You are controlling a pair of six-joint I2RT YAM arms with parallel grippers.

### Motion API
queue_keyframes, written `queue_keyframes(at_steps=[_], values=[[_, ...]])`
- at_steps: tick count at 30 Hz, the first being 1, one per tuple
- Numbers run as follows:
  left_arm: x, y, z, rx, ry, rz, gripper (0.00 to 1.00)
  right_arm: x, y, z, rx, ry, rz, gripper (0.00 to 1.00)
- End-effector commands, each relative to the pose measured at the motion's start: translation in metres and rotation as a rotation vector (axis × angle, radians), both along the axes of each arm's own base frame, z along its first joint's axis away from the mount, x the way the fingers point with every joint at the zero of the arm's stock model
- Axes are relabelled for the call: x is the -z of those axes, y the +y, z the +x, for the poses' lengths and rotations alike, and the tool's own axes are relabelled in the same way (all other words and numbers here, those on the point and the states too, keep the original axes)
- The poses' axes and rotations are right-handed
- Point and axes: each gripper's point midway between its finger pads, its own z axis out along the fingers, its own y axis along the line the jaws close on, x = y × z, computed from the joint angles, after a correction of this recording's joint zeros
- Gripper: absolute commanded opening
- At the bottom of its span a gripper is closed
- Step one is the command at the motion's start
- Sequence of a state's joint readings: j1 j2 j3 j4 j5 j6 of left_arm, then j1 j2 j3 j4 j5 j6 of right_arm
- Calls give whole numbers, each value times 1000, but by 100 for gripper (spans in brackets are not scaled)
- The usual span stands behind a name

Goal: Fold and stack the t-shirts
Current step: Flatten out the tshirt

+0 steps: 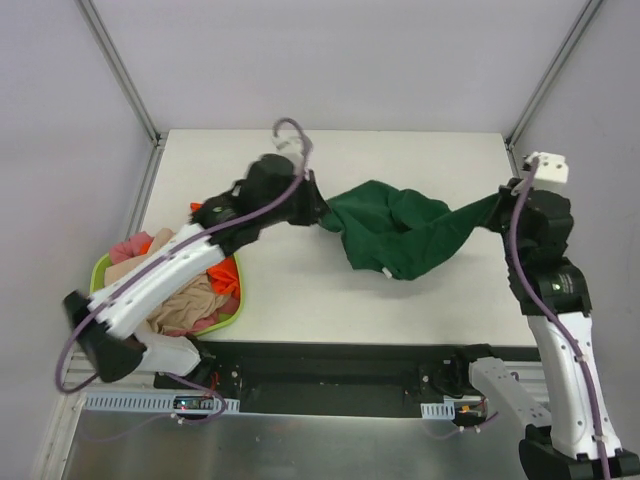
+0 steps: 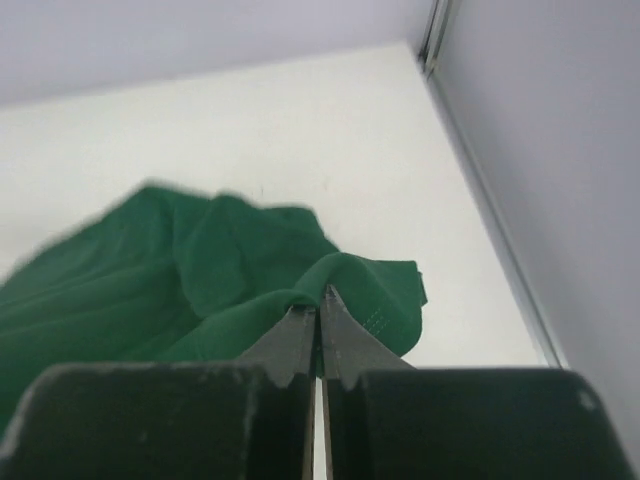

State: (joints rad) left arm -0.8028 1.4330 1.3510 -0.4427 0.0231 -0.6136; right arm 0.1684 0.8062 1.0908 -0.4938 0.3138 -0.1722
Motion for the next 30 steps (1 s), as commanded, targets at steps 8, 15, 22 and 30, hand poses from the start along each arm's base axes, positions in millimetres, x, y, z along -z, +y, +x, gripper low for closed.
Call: queue_keyframes(at_steps=[8, 15, 22, 30], values=[[-238, 108, -28, -160, -650, -229, 0, -168, -4, -96, -60, -493, 125, 1], [-301, 128, -21, -255, -792, -253, 0, -234, -8, -119, -75, -614, 92, 0], [-307, 119, 61, -397, -821, -101, 0, -238, -11, -41, -3, -533, 6, 1], [-332, 96, 159, -271, -843, -181, 0, -275, -6, 70, 37, -554, -116, 0]])
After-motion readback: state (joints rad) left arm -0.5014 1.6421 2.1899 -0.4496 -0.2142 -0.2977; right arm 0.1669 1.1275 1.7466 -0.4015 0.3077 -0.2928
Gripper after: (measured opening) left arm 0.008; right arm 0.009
